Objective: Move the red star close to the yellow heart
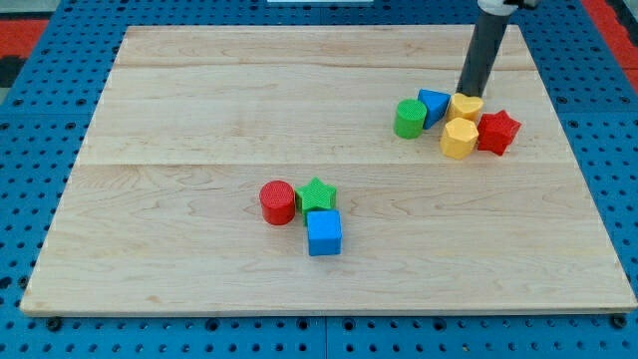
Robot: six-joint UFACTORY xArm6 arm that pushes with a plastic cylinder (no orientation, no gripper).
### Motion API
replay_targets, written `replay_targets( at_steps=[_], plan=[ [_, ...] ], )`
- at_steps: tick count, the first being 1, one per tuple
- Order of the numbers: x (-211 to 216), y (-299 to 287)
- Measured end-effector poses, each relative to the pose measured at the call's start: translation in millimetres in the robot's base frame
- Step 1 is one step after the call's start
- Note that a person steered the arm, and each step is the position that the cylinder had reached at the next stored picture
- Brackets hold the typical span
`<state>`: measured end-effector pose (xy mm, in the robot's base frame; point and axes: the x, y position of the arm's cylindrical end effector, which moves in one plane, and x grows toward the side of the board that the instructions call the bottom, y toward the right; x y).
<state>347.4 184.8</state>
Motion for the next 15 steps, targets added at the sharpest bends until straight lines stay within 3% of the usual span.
replay_targets(
  at_steps=[2, 3, 4, 5, 6, 7, 9, 11, 14, 15],
  plan=[
    [14, -34],
    [-11, -30],
    [-11, 29],
    [50, 51],
    [84, 110],
    [101, 105],
    [99, -17],
    [110, 1],
    [65, 38],
    [27, 42]
  ],
)
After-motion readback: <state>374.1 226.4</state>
